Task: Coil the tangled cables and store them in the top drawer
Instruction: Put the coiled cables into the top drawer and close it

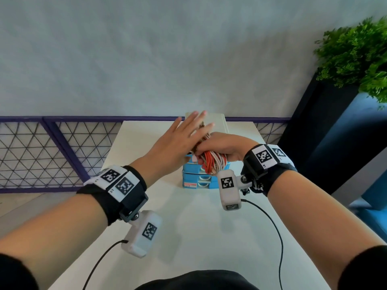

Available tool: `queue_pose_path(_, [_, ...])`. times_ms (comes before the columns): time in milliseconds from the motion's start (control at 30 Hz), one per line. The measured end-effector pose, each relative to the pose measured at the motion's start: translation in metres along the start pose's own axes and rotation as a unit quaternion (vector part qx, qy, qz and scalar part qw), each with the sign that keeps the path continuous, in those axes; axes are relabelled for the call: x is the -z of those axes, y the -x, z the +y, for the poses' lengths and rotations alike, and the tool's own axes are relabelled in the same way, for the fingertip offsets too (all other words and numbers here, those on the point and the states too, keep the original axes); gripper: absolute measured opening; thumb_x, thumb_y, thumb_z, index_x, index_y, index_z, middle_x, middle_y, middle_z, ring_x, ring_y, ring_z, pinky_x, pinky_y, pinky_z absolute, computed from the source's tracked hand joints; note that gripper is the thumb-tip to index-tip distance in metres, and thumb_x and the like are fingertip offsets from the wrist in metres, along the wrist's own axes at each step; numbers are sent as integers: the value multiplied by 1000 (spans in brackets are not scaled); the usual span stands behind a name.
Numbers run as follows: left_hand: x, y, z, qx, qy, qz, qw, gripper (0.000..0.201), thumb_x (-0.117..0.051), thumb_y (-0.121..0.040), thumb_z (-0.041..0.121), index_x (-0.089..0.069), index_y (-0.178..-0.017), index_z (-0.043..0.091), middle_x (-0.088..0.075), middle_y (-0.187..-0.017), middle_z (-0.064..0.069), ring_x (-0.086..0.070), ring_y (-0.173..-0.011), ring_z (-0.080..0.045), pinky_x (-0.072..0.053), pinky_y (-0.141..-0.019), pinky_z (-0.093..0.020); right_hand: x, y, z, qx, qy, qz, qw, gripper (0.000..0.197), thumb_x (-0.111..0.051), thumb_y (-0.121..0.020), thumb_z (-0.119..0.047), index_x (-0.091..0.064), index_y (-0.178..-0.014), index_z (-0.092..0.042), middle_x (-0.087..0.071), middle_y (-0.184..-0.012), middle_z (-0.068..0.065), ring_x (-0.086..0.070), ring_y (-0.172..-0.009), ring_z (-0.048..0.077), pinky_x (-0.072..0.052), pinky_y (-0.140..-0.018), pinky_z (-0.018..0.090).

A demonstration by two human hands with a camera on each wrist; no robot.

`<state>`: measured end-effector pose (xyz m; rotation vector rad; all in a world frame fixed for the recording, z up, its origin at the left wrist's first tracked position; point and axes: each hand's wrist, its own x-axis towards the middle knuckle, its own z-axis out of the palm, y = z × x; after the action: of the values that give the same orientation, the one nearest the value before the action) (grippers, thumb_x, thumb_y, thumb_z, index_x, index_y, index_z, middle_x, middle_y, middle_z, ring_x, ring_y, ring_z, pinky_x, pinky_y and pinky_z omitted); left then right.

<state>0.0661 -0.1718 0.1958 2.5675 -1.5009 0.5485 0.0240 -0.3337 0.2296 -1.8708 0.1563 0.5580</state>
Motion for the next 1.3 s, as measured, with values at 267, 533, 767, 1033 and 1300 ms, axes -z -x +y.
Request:
queue_pose_path(267, [-8,-3,3,-98,-110,53,988,41,-47,-81,11,-50,-122,9,-61,-108,-7,-58,-104,-24,-34,-111,-42,-10,6,0,-3,29,-70,997,7,-57,-90,0,-63,-91,0,-71,-73,8,-70,-68,14,-57,-59,23])
queue_pose_path(533, [-16,-6,8,90,-77,-71,990,30,-58,-80,13,-47,-107,10,-58,-103,-8,-56,-94,-28,-33,-63,-31,-27,0,10,62,353,183,915,54,-68,-77,-41,-51,-120,-13,-62,-113,5,-59,-99,22,-49,-81,31])
queue_pose_path(767, [-30,1,4,150,-71,-66,984,24,-57,-79,15,-47,-101,13,-61,-95,-6,-56,-86,-27,-34,-54,-32,-61,-11,50,67,546,297,780,111,-61,-67,-75,-21,-145,-6,-40,-142,5,-33,-134,25,-31,-109,48])
queue_pose_path(1033, [-41,18,30,180,13,-94,979,26,-55,-78,13,-49,-103,15,-63,-97,-4,-59,-88,-26,-38,-58,-32,-53,-22,80,110,499,308,803,50,-64,-79,-38,-47,-120,-15,-63,-111,3,-56,-106,25,-44,-83,36])
queue_pose_path(1300, [-64,33,47,174,77,-124,974,16,-51,-79,20,-48,-94,20,-64,-94,0,-61,-86,-24,-37,-58,-29,-56,-19,106,94,473,215,849,22,-54,-84,-27,-57,-104,-17,-66,-99,2,-63,-91,26,-48,-72,33])
